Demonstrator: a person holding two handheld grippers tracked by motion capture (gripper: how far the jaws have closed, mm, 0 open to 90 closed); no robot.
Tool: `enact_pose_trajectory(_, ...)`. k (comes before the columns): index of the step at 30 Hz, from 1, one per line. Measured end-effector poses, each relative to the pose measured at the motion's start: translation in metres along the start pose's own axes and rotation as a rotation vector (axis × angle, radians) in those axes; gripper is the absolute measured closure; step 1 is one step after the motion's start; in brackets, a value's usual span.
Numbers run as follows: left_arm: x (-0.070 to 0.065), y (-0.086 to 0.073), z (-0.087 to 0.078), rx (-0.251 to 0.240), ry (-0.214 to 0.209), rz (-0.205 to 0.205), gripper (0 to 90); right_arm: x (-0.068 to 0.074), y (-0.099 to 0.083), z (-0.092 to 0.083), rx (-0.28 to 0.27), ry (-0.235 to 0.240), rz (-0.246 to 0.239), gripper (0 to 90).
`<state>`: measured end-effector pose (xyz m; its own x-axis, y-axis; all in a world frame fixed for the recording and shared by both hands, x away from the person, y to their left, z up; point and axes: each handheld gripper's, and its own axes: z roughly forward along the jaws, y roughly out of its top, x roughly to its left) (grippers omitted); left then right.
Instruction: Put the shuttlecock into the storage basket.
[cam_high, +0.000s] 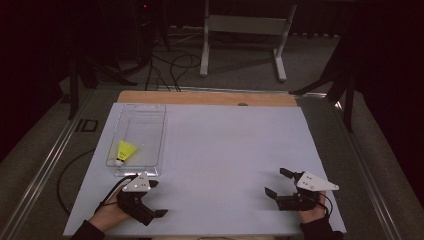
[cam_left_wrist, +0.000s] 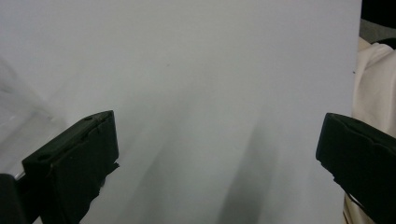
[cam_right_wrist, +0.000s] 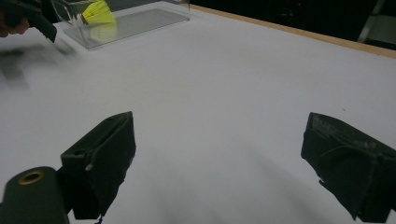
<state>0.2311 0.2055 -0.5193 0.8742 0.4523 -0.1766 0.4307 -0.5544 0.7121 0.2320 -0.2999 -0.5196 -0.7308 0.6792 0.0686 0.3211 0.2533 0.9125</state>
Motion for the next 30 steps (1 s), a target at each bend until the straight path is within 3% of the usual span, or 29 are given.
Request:
enact_pose_trajectory(4,0.0,-0.006,-0.003,-0.019,0.053,-0.01,0.0,0.0,0.0,0.0,0.0,0.0,0.0,10.0)
enact_pose_trajectory(8,0.0,-0.009,-0.004,-0.025,0.059,-0.002,0.0,-0.001,-0.001,0.0,0.004,0.003,-0.003,9.9)
enact_pose_trajectory(14,0.001,-0.014,-0.006,-0.057,0.086,-0.044,0.0,0.0,0.0,0.0,0.002,0.009,-0.01,9.9)
enact_pose_trajectory(15,0.001,-0.016,-0.006,-0.066,0.108,-0.053,0.0,-0.001,0.0,0.0,0.001,0.01,-0.012,10.0)
enact_pose_trajectory(21,0.003,-0.018,-0.004,-0.103,0.11,-0.062,0.0,-0.001,-0.001,0.001,0.009,0.015,-0.008,9.9)
enact_pose_trajectory(30,0.001,-0.017,0.0,-0.084,0.118,-0.051,0.1,-0.001,-0.002,0.002,0.016,0.018,-0.004,9.9)
